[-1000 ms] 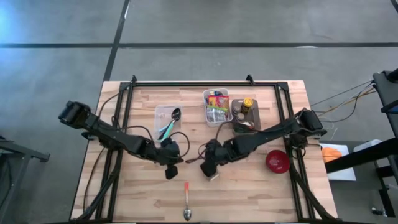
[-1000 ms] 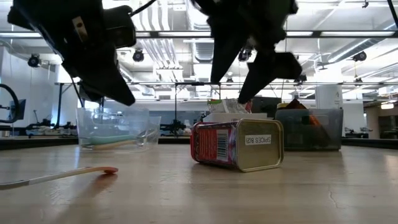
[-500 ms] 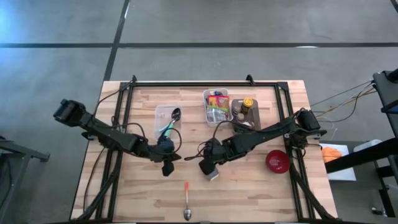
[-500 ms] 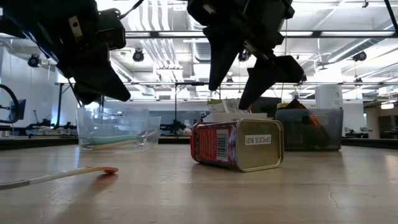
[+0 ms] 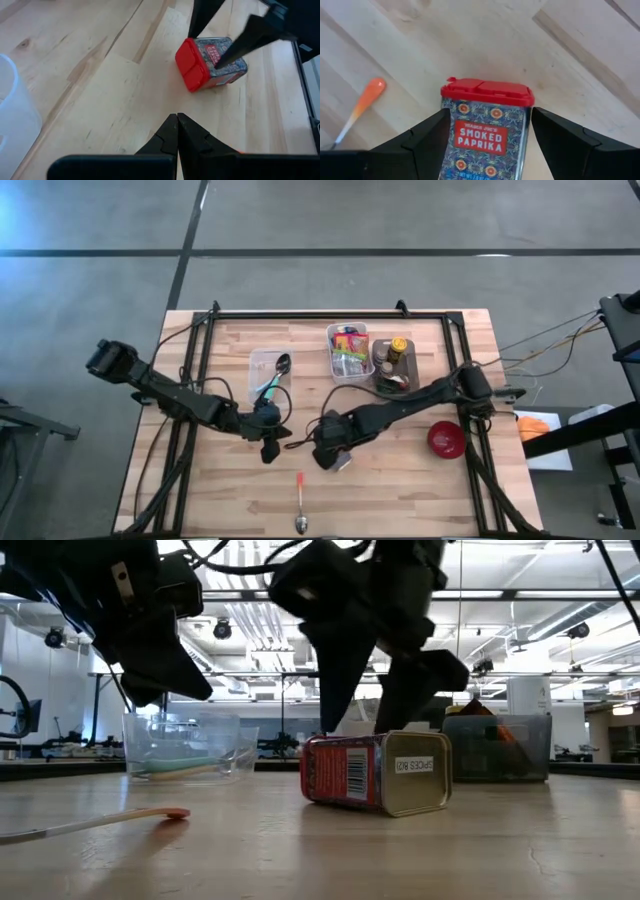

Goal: Pick & Place Food Item
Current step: Put the red seasoning can into the black bin

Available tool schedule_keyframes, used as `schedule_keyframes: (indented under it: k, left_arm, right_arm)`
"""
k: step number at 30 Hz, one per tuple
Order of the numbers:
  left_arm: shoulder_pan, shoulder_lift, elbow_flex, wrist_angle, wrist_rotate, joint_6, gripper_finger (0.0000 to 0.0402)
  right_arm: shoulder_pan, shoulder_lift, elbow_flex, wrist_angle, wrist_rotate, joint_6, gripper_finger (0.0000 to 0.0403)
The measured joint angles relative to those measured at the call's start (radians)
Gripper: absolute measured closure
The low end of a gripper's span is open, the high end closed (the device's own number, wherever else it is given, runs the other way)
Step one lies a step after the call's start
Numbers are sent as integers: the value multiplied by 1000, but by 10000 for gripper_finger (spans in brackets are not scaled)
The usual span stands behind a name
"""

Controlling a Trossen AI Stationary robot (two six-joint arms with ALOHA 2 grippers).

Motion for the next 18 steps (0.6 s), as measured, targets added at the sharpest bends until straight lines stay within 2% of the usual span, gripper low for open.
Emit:
schedule_keyframes:
  k: [7,18]
  left_arm:
    - [0,0,0,-3,0,0,397]
    - [0,0,0,-14,0,-4,397]
  right_arm:
    - [14,57,127,-63,10,-29,129]
    - [21,89,139,-114,11,-65,129]
